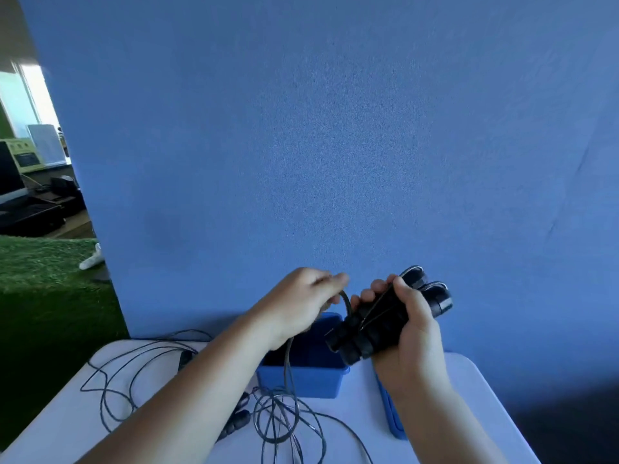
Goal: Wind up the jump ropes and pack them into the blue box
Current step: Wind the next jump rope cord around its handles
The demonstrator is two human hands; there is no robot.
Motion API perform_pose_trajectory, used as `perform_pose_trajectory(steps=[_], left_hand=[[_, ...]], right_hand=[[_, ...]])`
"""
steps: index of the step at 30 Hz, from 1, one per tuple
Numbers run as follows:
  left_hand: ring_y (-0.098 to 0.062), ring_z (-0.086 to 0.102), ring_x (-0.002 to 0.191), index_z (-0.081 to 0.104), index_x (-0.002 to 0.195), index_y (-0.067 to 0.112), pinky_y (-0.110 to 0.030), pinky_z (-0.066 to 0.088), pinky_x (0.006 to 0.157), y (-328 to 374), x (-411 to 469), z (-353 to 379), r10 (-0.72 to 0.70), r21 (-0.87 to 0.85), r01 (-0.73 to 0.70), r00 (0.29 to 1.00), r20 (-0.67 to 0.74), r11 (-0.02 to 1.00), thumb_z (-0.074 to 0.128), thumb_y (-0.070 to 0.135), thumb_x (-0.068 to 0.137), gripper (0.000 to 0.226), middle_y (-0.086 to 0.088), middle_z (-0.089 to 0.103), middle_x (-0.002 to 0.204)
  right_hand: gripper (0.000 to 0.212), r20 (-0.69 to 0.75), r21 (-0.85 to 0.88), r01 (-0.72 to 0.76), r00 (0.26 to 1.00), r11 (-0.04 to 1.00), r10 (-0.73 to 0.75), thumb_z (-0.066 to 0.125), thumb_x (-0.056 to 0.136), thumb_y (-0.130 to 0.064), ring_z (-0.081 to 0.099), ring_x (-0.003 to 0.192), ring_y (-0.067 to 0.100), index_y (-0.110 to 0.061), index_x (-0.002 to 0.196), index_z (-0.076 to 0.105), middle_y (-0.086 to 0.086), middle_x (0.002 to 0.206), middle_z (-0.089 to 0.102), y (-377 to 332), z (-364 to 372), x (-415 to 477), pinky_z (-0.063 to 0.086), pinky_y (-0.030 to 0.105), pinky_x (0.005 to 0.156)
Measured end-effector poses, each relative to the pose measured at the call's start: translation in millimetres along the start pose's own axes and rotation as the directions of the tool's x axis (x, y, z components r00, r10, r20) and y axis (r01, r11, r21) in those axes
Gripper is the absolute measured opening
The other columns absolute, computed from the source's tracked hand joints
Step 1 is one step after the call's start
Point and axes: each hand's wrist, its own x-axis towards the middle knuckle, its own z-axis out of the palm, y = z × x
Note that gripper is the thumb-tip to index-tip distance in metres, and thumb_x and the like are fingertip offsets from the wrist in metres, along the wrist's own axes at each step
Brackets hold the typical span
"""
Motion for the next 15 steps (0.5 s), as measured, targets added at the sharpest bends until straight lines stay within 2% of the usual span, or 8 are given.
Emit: perform_pose_trajectory(steps=[4,6,8,10,12,15], left_hand=[[-0.006,0.034,0.042,0.064,0.065,0.018,-0.030,0.025,0.050,7,-6,4,0.017,0.122,-0.008,0.997,-0.070,0.993,0.052,0.031,0.103,0.042,0.006,0.046,0.055],[-0.009,0.036,0.043,0.061,0.059,0.020,-0.030,0.028,0.051,8,-10,7,0.036,0.191,-0.014,0.993,-0.112,0.981,0.051,0.027,0.102,0.044,0.002,0.057,0.059],[-0.009,0.037,0.044,0.056,0.056,0.019,-0.029,0.030,0.050,9,-16,12,0.055,0.226,-0.018,0.986,-0.160,0.974,0.050,0.025,0.101,0.047,0.005,0.065,0.062],[-0.004,0.041,0.043,0.056,0.057,0.020,-0.024,0.031,0.050,11,-24,19,0.107,0.288,-0.045,0.973,-0.203,0.957,0.049,0.024,0.102,0.046,0.006,0.068,0.065],[-0.001,0.047,0.047,0.064,0.068,0.016,-0.019,0.032,0.051,11,-32,30,0.171,0.336,-0.084,0.956,-0.238,0.938,0.051,0.025,0.102,0.038,0.005,0.065,0.065],[-0.013,0.054,0.056,0.063,0.076,0.014,-0.035,0.042,0.059,6,-39,46,0.228,0.347,-0.115,0.924,-0.306,0.931,0.052,0.029,0.101,0.032,0.000,0.066,0.067]], right_hand=[[0.012,-0.108,-0.043,0.043,0.993,0.998,-0.048,0.057,0.100,-0.021,0.064,0.071,0.022,-0.011,0.092,0.058,0.006,0.082,0.059,7,-10,13,0.056,0.042,0.080],[0.013,-0.120,-0.047,0.043,0.992,0.998,-0.049,0.058,0.100,-0.023,0.066,0.075,0.024,-0.011,0.094,0.057,0.006,0.084,0.059,9,-13,16,0.057,0.041,0.076],[0.013,-0.142,-0.062,0.058,0.988,0.996,-0.066,0.058,0.101,-0.024,0.067,0.081,0.028,-0.011,0.099,0.055,0.008,0.088,0.059,10,-16,19,0.058,0.044,0.076],[0.015,-0.165,-0.078,0.083,0.982,0.993,-0.095,0.058,0.102,-0.025,0.068,0.085,0.029,-0.011,0.099,0.056,0.009,0.089,0.060,10,-17,21,0.057,0.047,0.078],[0.015,-0.187,-0.084,0.107,0.975,0.991,-0.121,0.057,0.102,-0.026,0.068,0.085,0.028,-0.011,0.099,0.055,0.010,0.090,0.060,8,-14,21,0.057,0.044,0.073],[0.016,-0.235,-0.088,0.149,0.958,0.985,-0.166,0.056,0.103,-0.024,0.068,0.084,0.027,-0.010,0.094,0.056,0.008,0.086,0.063,5,-3,21,0.055,0.042,0.069]])
